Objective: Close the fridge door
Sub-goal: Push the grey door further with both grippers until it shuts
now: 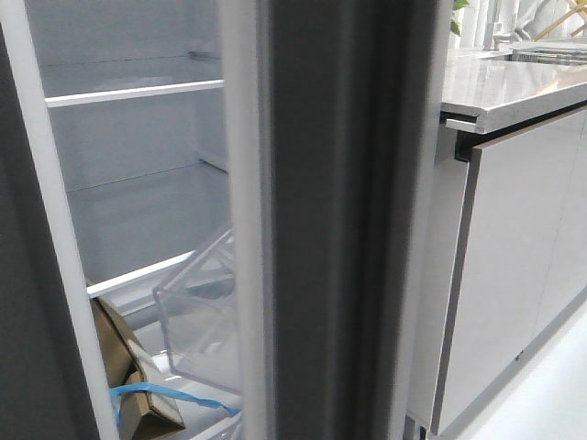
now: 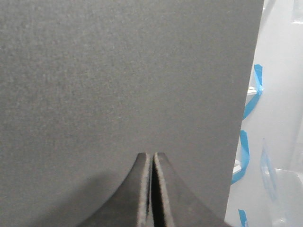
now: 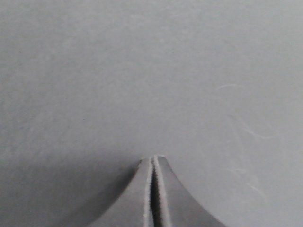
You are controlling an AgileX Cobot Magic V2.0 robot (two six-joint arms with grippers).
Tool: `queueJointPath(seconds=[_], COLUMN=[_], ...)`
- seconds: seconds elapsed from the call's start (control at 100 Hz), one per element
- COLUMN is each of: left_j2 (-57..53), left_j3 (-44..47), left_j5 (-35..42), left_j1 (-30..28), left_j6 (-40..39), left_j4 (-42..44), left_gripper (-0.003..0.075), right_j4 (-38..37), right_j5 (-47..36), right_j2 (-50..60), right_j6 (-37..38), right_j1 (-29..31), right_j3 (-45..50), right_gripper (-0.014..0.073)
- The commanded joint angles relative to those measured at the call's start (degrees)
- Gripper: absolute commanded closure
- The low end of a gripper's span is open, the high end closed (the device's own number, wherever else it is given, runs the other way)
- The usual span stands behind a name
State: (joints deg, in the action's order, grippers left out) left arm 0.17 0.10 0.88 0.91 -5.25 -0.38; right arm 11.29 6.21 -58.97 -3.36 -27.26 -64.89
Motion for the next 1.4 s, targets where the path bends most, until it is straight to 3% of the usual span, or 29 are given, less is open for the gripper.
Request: queueJointPath(seconds=[0.0, 0.6, 1.389], left_j2=[1.1, 1.1, 1.1], left_j3=[1.6, 1.6, 1.6], left_j5=[4.4, 4.4, 4.4], left_j1=[0.5, 0.5, 0.5], left_j6=[-0.2, -0.2, -0.2], left_j4=[-0.1, -0.1, -0.1], left_gripper=[0.0741, 0.0741, 0.0741], right_j4=[-0.4, -2.3, -2.7], right_j5=[-5.0, -5.2, -6.2], right_j2=[-0.4, -13.6, -34.7], right_j6=[0.1, 0.1, 0.1], right_j1=[-1.1, -7.1, -8.8], right_j3=[-2.0, -13.2, -32.8], right_gripper=[0.067, 0.067, 0.067])
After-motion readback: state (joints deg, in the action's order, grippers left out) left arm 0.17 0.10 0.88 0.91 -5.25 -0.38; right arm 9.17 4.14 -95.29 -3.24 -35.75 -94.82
